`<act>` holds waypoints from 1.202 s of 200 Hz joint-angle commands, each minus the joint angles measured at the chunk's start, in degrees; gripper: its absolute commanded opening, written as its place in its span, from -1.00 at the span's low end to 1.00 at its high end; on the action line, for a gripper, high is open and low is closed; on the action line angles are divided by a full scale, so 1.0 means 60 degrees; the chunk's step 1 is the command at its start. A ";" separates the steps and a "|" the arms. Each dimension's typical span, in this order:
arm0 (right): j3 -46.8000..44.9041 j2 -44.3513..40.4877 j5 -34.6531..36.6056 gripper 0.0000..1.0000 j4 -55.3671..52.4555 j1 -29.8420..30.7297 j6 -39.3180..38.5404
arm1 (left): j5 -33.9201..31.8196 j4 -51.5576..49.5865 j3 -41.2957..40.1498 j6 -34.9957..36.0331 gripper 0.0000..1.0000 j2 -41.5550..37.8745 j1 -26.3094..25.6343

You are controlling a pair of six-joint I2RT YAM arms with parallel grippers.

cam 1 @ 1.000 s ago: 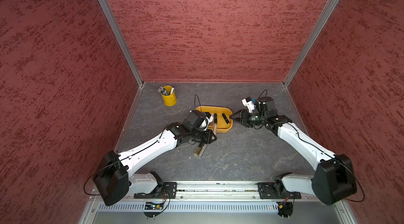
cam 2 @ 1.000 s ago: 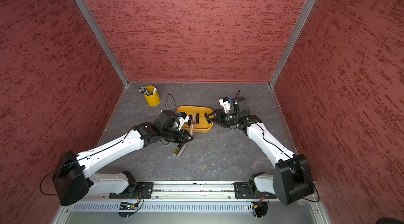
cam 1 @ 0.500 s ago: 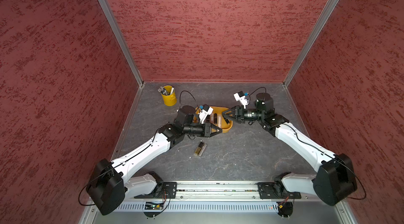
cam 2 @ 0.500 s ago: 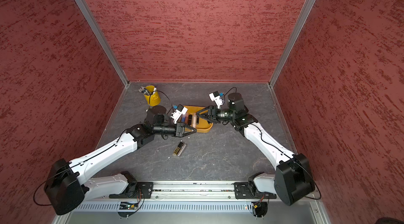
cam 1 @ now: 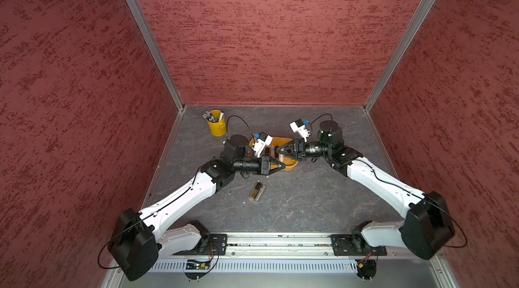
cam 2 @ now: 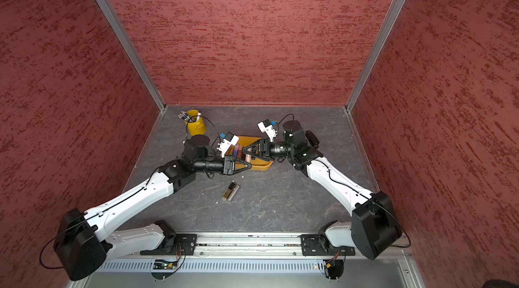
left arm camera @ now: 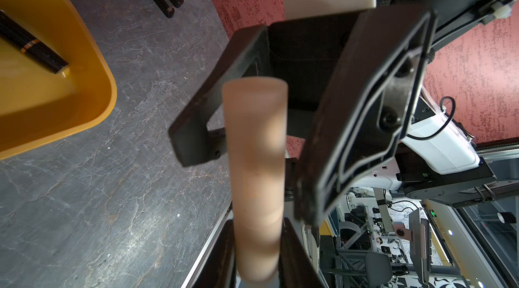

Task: Put the lipstick into the storage box
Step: Pick up the lipstick at the center of the board.

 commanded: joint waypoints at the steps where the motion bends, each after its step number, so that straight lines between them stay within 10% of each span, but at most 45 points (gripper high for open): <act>1: 0.0273 0.0065 0.0066 -0.20 0.0416 0.0097 0.0039 | 0.0095 0.0255 -0.0117 0.0043 -0.63 -0.0199 0.0058; 65: 0.0258 0.0123 0.0136 -0.69 0.0511 0.0199 0.0121 | 0.0011 0.0181 -0.0192 0.0059 -0.56 -0.0236 0.0136; 105: 0.0344 0.0108 0.0306 -0.71 0.0382 0.0199 0.0010 | -0.0050 -0.0055 -0.0172 0.0160 0.37 -0.0365 0.0255; 117: 0.0490 0.0129 0.0382 -0.71 0.0111 0.0196 -0.0185 | -0.0071 -0.0167 -0.0173 0.0245 1.00 -0.0468 0.0299; 240: 0.4845 0.2647 0.5462 -0.69 -0.6874 0.0180 -0.3807 | -0.2727 -0.4014 -0.0360 0.1320 0.99 -0.2485 0.1676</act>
